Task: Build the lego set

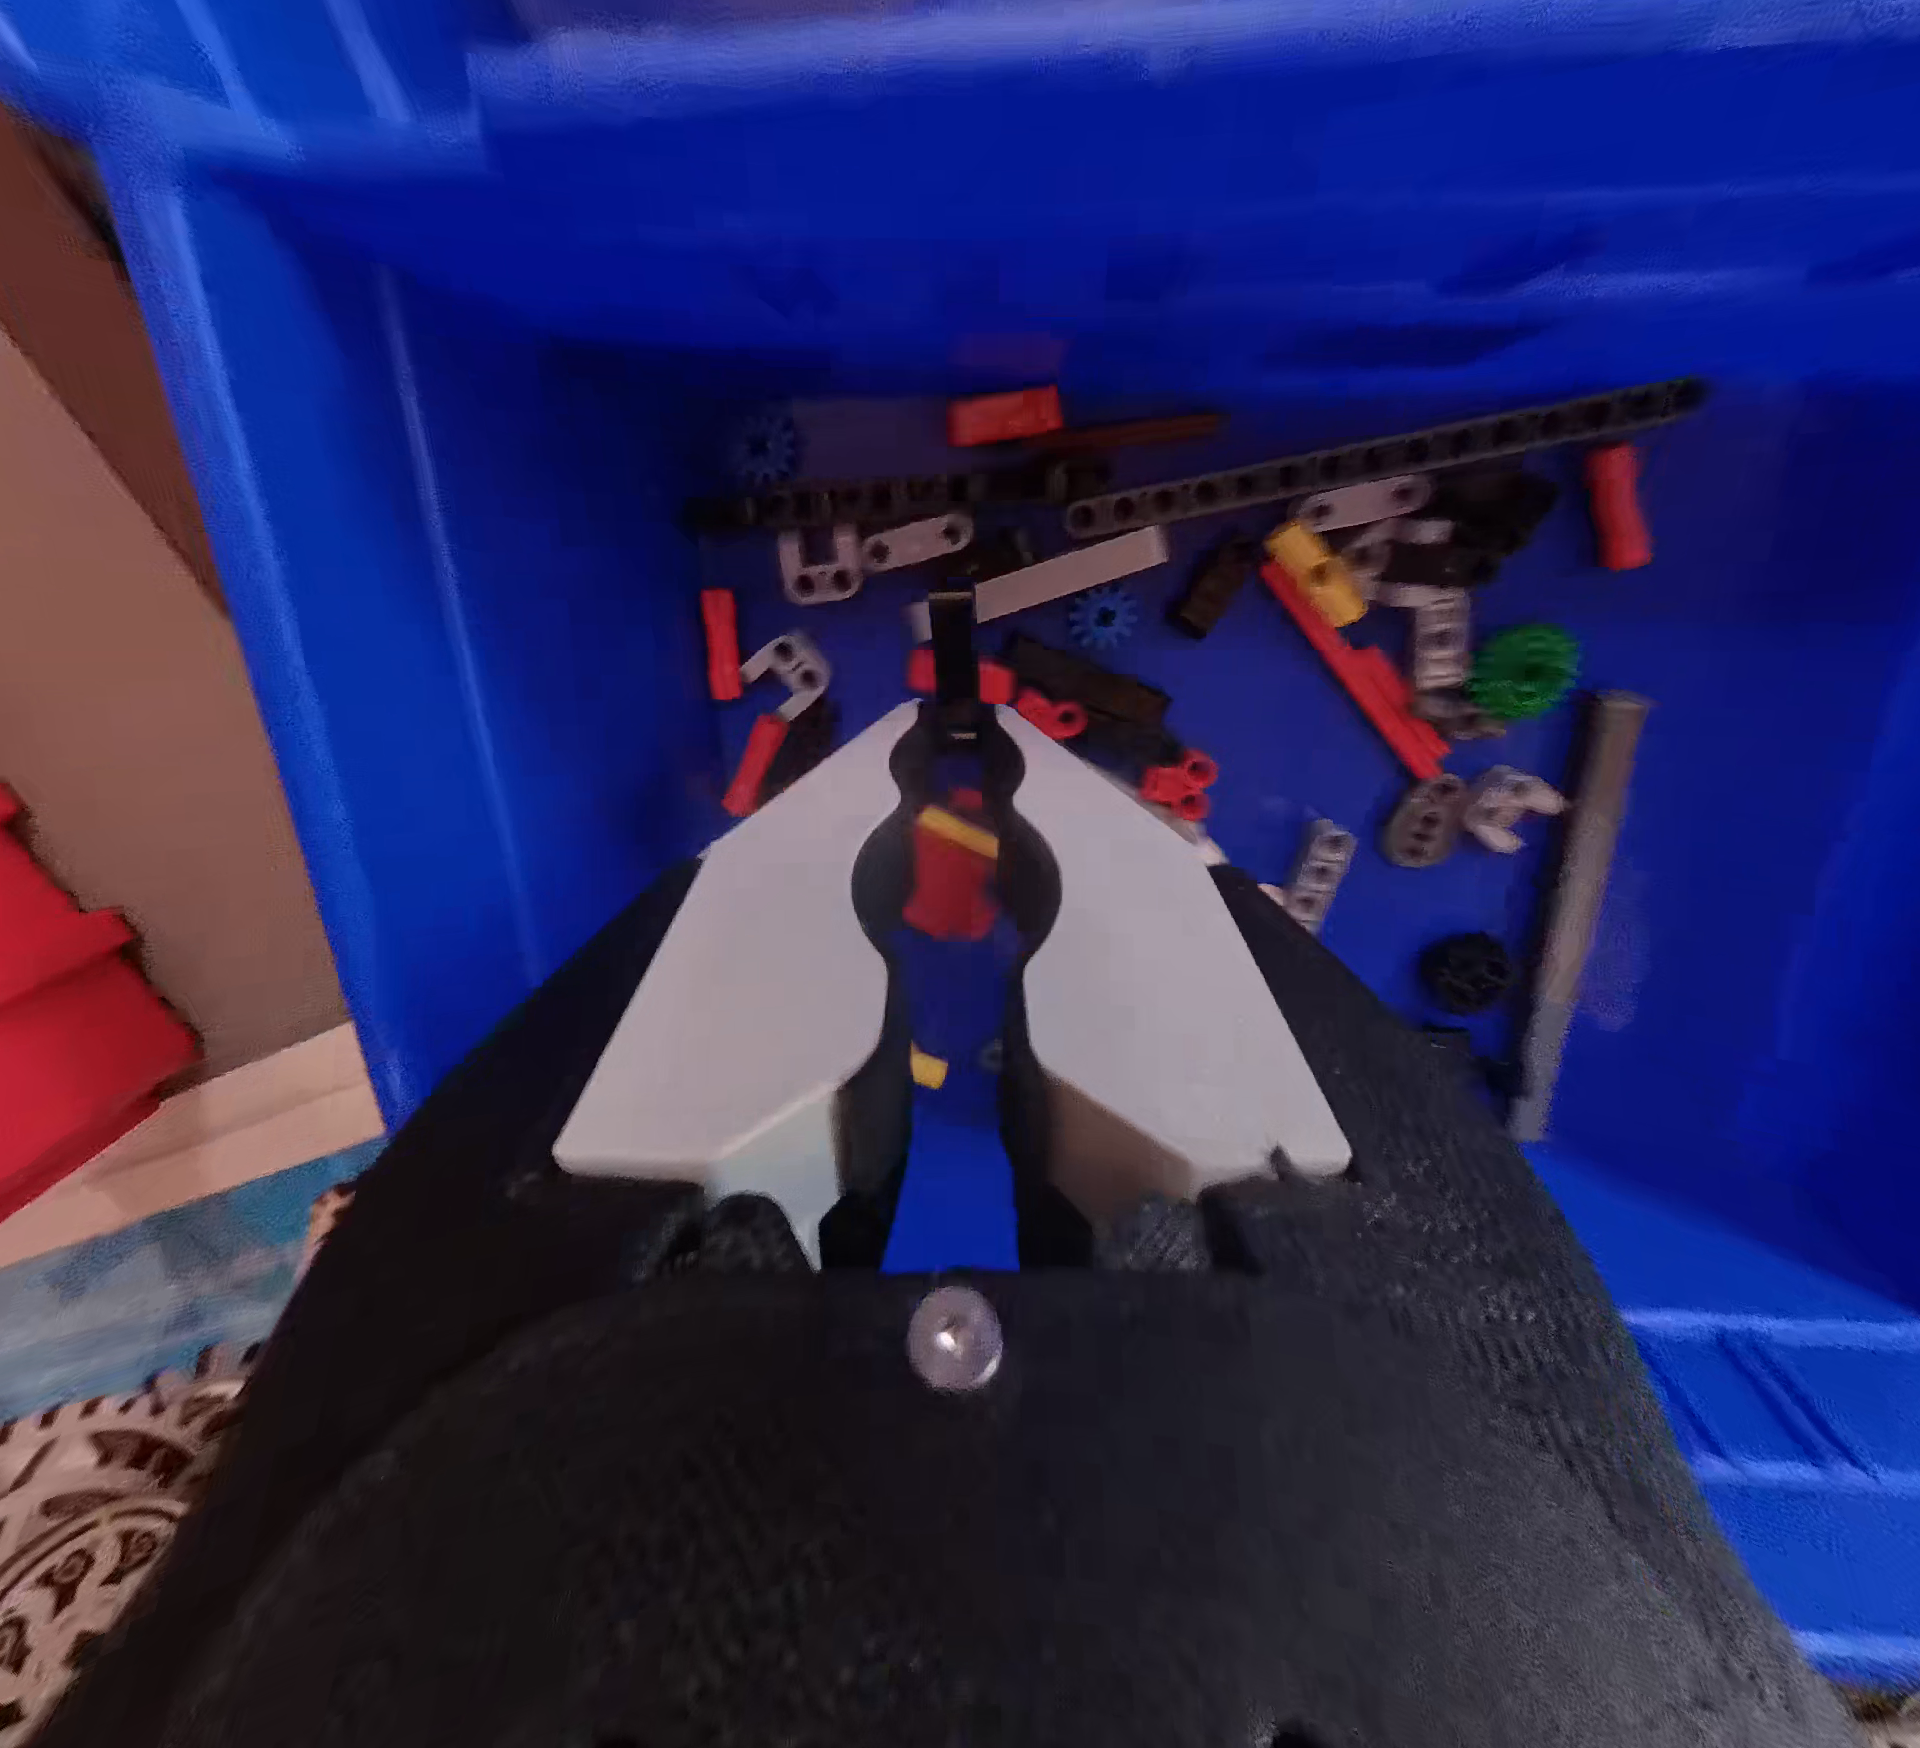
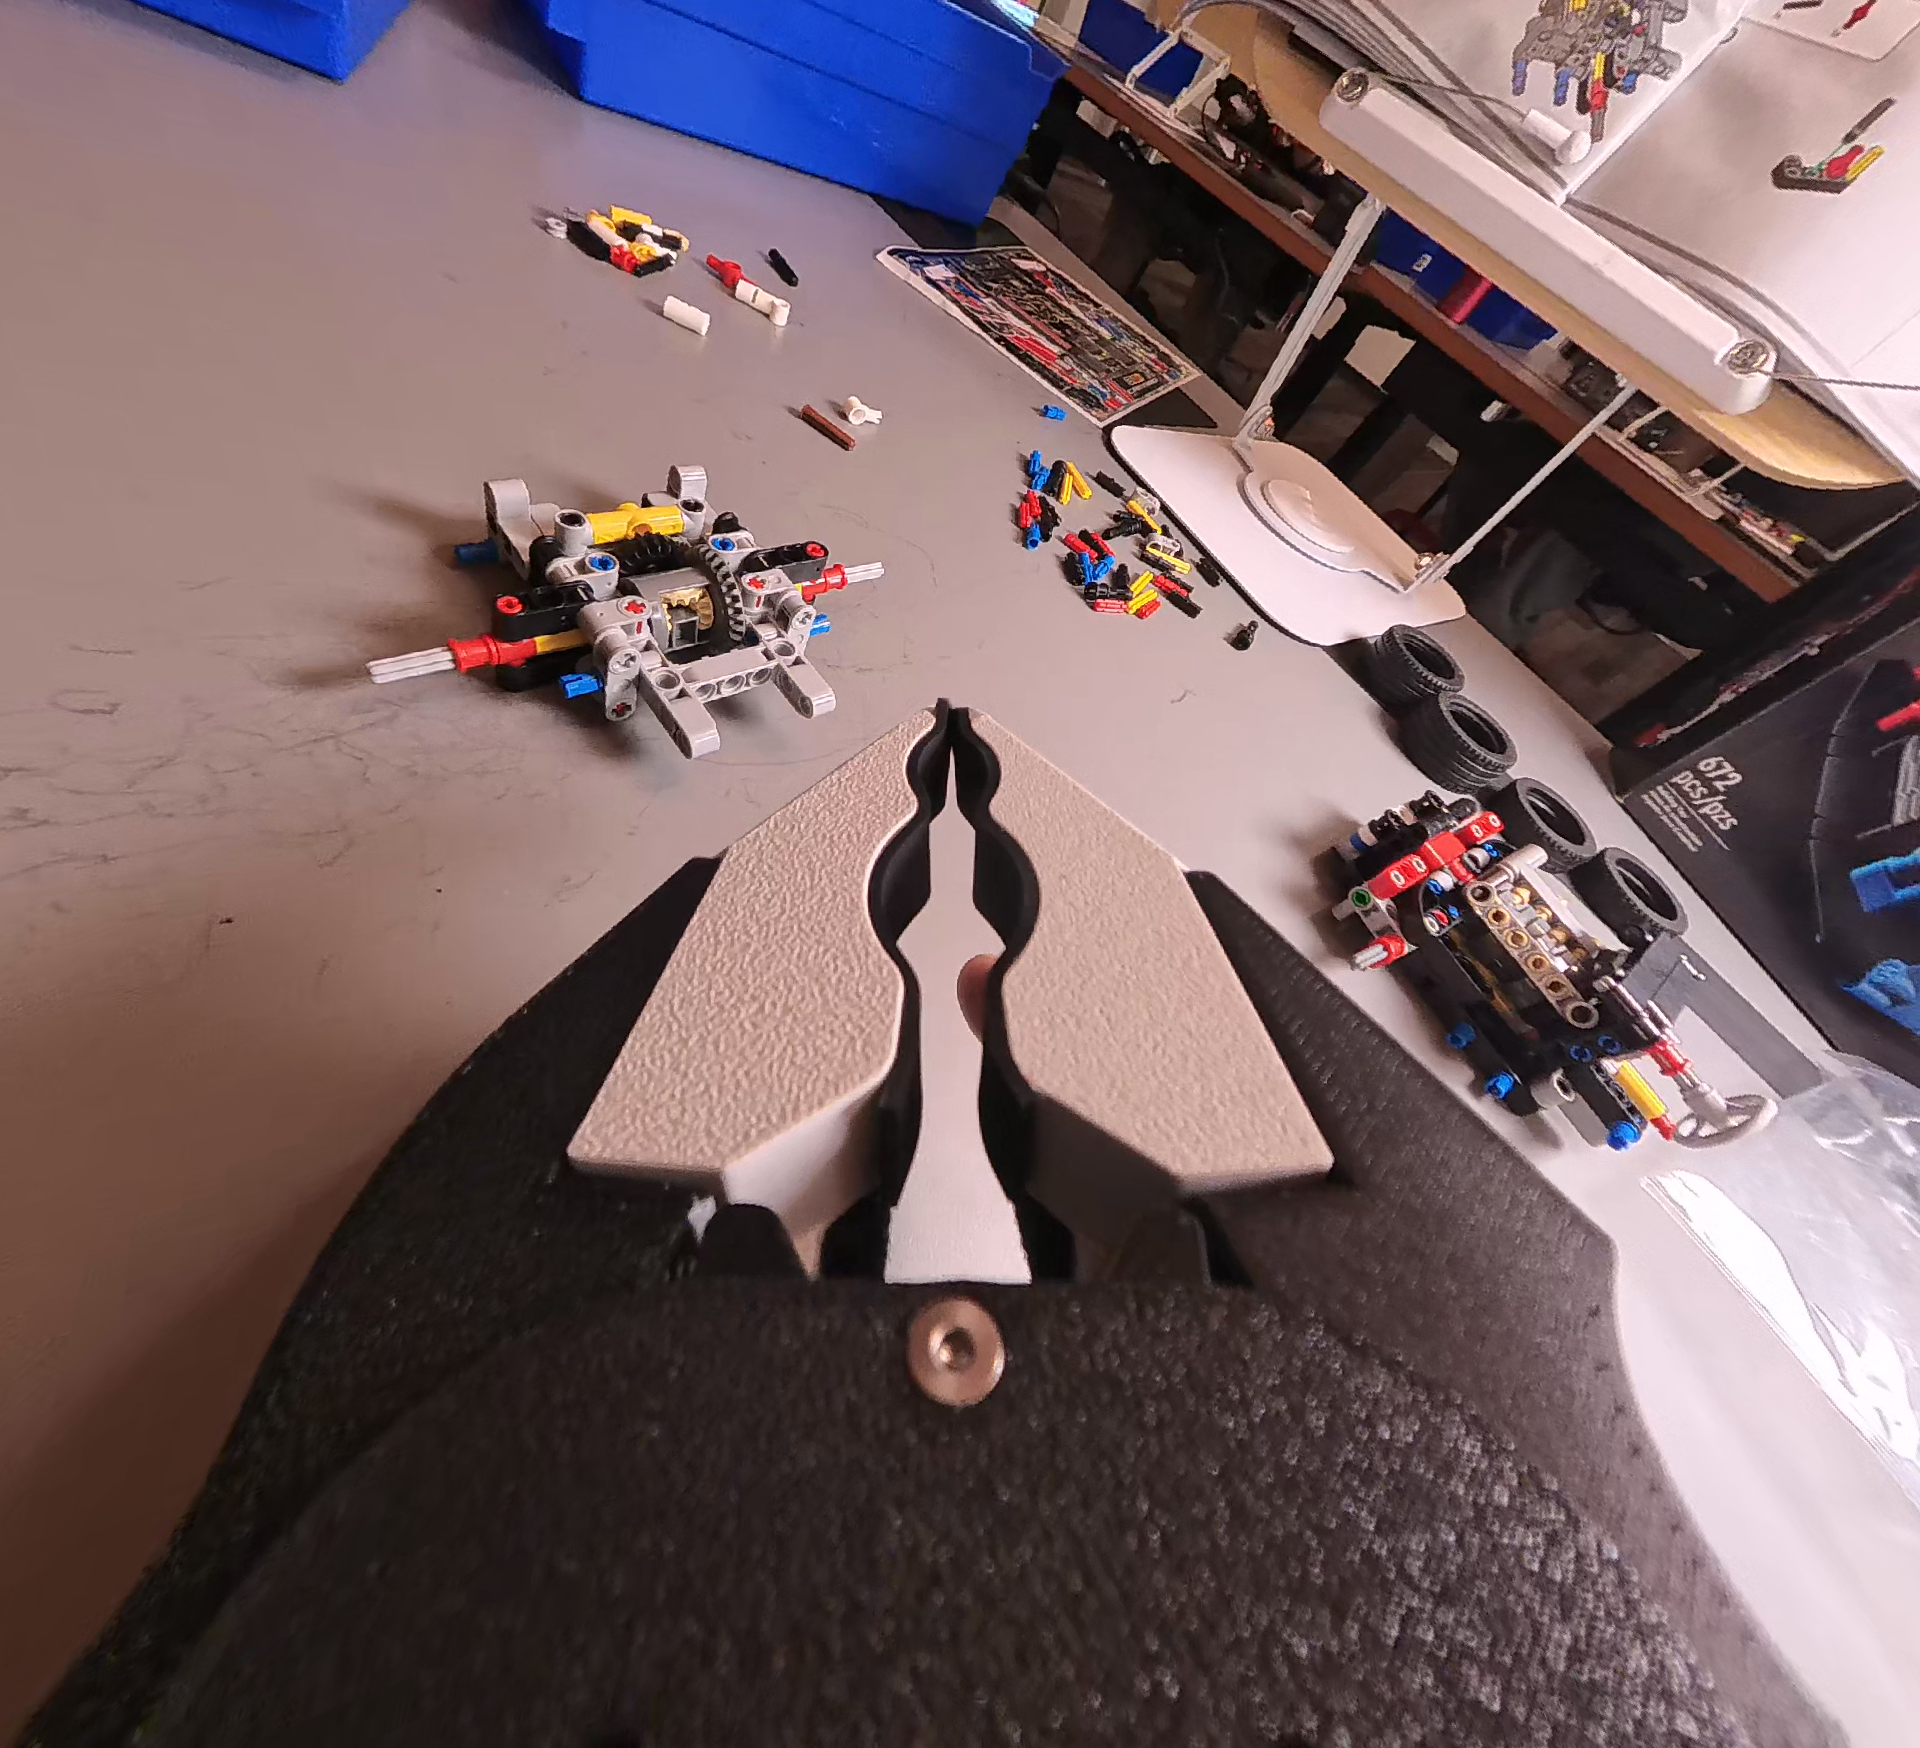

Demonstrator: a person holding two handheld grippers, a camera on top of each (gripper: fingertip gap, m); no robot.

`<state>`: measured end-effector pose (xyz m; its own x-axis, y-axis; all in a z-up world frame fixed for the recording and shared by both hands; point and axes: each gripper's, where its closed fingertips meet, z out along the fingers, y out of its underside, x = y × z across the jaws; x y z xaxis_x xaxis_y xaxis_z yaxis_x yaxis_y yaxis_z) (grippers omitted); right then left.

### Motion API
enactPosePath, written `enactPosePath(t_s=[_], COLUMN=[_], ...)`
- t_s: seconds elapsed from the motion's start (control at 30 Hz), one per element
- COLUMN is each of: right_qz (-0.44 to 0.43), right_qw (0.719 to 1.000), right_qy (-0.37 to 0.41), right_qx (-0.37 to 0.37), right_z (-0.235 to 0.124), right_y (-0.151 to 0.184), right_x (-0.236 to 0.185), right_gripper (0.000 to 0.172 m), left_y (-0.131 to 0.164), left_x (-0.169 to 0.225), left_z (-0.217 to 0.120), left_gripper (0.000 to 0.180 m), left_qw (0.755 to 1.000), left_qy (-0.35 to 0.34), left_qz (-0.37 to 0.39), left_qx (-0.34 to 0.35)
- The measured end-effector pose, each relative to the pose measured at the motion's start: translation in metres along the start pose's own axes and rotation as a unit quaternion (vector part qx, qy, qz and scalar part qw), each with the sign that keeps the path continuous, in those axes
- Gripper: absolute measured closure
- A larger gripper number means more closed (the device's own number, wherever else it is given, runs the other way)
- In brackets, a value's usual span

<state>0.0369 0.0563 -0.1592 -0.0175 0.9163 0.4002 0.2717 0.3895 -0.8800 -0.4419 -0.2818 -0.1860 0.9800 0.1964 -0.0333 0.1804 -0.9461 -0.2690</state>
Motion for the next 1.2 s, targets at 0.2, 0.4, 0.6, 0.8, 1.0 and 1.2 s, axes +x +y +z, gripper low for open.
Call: enactPosePath(t_s=[0.2,0.4,0.6,0.8,1.0,1.2], right_qz=[0.013,-0.049,-0.191,-0.241,-0.191,0.023], right_qw=[0.996,0.98,0.95,0.939,0.943,0.977], right_qy=[-0.041,-0.125,-0.226,-0.23,-0.266,-0.134], right_qx=[0.076,0.145,0.099,0.087,0.061,-0.164], right_z=[-0.005,-0.006,-0.017,-0.026,-0.036,-0.018], right_y=[-0.044,-0.117,-0.119,-0.096,-0.071,0.015], right_x=[-0.017,-0.063,-0.101,-0.117,-0.121,-0.024], right_gripper=[0.165,0.142,0.127,0.15,0.166,0.167], left_y=[-0.079,-0.117,-0.114,-0.106,-0.118,-0.173], left_x=[0.146,0.356,0.479,0.517,0.516,0.448], left_z=[-0.091,-0.126,-0.084,-0.058,-0.048,-0.047], left_gripper=[0.173,0.174,0.174,0.174,0.162,0.14], left_qw=[0.938,0.841,0.81,0.797,0.8,0.83], left_qy=[0.237,0.412,0.48,0.504,0.515,0.361], left_qz=[0.098,0.212,0.299,0.325,0.274,0.191], left_qx=[0.234,0.279,0.157,0.079,0.141,0.38])
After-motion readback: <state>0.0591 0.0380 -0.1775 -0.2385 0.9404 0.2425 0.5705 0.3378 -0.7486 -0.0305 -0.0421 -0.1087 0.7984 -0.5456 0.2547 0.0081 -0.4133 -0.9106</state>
